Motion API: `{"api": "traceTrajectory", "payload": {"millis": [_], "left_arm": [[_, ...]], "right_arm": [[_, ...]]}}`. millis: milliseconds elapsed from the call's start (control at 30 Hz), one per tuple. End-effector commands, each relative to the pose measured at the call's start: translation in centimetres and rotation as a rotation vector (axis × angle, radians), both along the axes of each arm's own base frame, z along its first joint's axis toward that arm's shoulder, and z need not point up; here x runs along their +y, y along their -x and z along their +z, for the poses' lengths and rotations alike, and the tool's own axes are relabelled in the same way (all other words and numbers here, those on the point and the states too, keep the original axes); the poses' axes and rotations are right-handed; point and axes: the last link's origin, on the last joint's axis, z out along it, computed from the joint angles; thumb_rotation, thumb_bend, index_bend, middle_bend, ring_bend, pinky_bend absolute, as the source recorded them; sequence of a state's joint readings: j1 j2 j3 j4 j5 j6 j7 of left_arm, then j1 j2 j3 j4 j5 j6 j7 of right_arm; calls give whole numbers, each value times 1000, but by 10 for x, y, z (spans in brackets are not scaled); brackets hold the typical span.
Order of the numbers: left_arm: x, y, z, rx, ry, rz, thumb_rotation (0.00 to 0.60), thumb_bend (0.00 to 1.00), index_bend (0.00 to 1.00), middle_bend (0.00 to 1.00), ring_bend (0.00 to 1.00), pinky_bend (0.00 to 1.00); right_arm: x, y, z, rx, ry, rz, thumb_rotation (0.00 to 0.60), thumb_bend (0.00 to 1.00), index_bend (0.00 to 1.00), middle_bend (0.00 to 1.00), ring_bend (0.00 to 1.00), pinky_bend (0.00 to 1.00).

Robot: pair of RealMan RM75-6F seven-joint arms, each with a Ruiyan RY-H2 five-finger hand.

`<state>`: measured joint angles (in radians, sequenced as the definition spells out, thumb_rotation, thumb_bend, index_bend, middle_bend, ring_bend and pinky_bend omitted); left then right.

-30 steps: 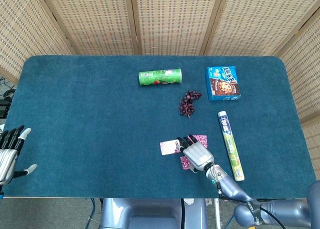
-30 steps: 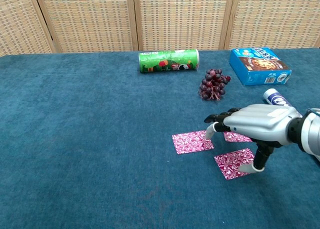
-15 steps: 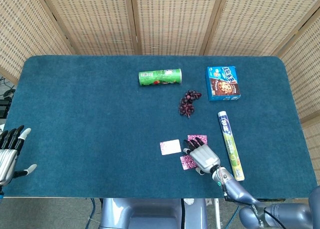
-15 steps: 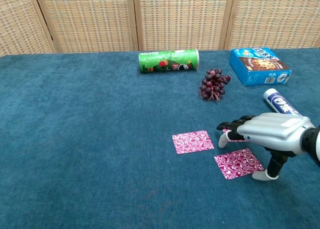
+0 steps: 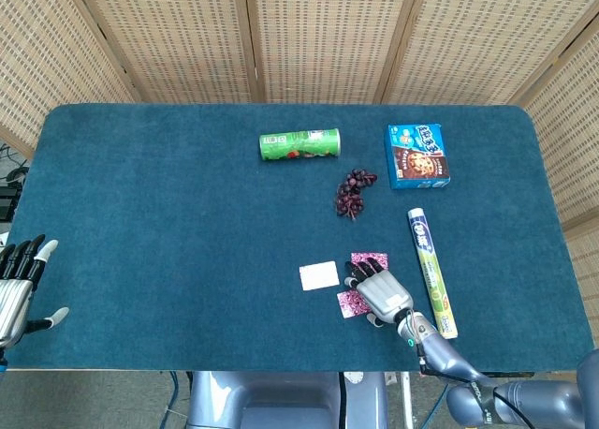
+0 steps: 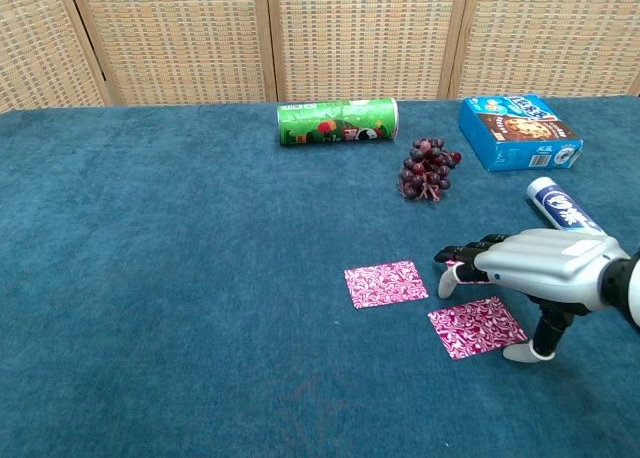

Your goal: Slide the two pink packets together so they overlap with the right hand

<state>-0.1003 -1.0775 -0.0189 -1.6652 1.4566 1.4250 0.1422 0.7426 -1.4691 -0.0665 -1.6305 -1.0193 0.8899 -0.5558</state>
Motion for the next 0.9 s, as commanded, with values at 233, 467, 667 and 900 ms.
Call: {"api": "traceTrajectory", "payload": {"millis": [233,467,667,900], "left_arm": [[0,0,0,1,-1,0,600,0,0,0,0,0],[0,0,0,1,-2,1,600,0,0,0,0,0],[0,0,0,1,-2,1,600,1,0,0,0,0],[0,0,0,1,-2,1,600,0,0,0,0,0]], "right_arm": [[1,0,0,-27,12,12,600,353,446,0,0,0],[2,4,0,-36,10,10,600,363,464,0,0,0],[2,5,1,-34,7,8,600,363,464,0,0,0],[4,8,-1,-44,7,10,600,363,471,0,0,0]]}}
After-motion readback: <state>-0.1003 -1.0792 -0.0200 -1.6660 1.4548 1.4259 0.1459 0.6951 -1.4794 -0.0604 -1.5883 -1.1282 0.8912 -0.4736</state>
